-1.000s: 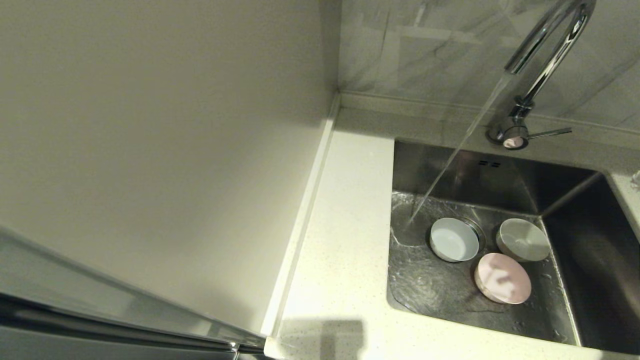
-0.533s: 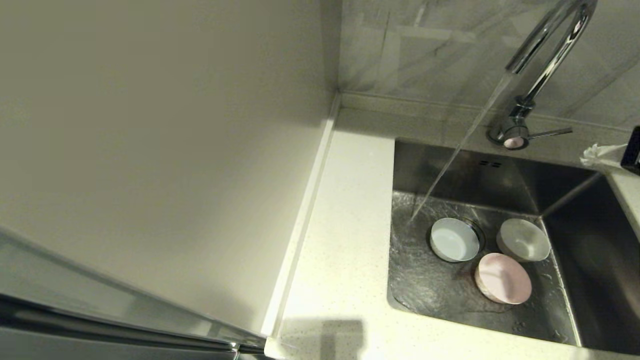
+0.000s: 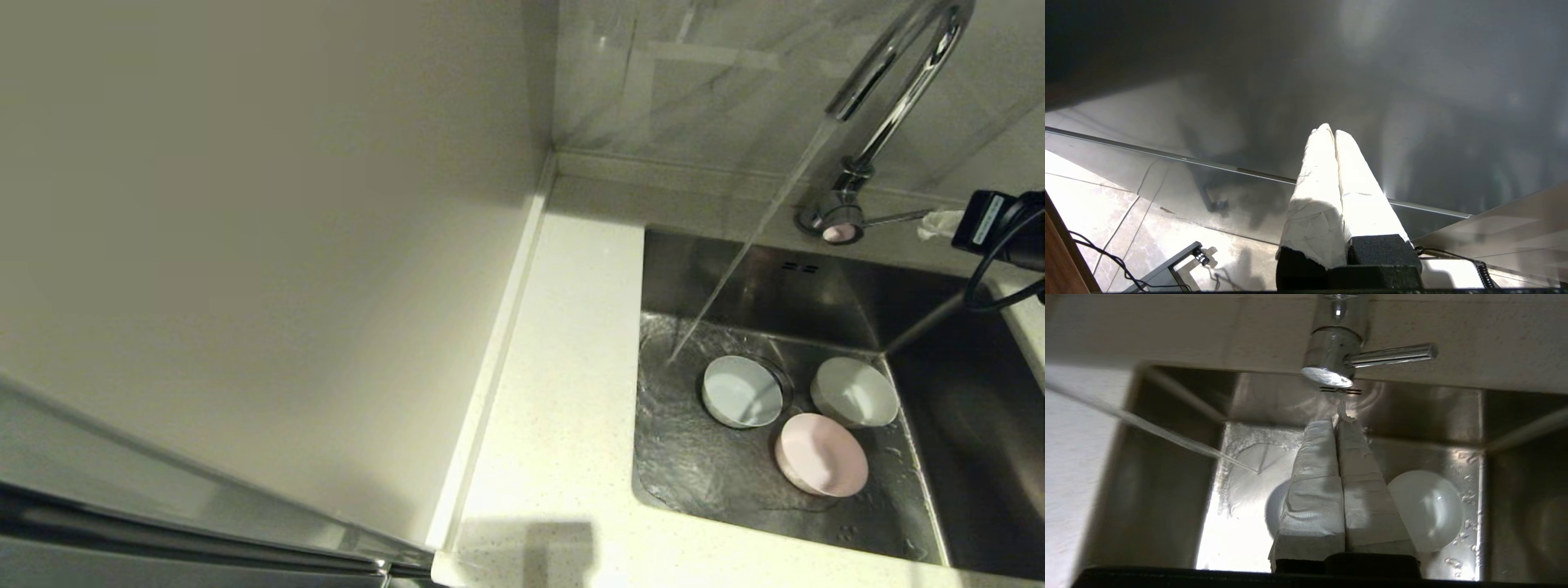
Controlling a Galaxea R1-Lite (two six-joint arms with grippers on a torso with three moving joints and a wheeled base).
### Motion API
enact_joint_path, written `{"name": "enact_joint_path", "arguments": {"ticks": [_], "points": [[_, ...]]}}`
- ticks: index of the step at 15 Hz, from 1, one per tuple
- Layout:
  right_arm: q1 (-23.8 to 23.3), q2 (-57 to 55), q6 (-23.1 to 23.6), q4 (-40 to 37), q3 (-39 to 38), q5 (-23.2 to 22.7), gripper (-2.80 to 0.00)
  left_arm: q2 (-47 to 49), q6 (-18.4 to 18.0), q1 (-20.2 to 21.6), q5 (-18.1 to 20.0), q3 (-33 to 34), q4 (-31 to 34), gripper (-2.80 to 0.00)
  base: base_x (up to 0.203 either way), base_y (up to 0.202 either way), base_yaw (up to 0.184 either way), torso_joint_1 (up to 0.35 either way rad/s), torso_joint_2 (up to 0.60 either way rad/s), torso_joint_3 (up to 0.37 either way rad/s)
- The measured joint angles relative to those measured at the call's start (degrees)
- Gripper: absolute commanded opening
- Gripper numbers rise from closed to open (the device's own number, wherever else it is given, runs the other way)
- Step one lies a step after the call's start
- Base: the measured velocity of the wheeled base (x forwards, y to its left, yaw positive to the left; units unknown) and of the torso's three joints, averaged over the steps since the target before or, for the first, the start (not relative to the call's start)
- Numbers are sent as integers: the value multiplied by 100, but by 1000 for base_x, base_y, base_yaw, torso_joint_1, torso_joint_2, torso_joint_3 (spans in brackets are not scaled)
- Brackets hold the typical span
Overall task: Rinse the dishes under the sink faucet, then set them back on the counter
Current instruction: Turn off the faucet
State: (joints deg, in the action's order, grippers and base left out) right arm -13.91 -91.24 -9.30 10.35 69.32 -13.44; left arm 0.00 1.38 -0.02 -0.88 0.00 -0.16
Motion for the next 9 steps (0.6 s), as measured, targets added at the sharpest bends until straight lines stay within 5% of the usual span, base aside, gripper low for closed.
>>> {"name": "enact_joint_path", "arguments": {"ticks": [9], "points": [[0, -536, 60, 81, 205, 107, -280, 0, -1, 2, 0, 0, 0, -280, 0, 0, 0, 0, 0, 0]]}}
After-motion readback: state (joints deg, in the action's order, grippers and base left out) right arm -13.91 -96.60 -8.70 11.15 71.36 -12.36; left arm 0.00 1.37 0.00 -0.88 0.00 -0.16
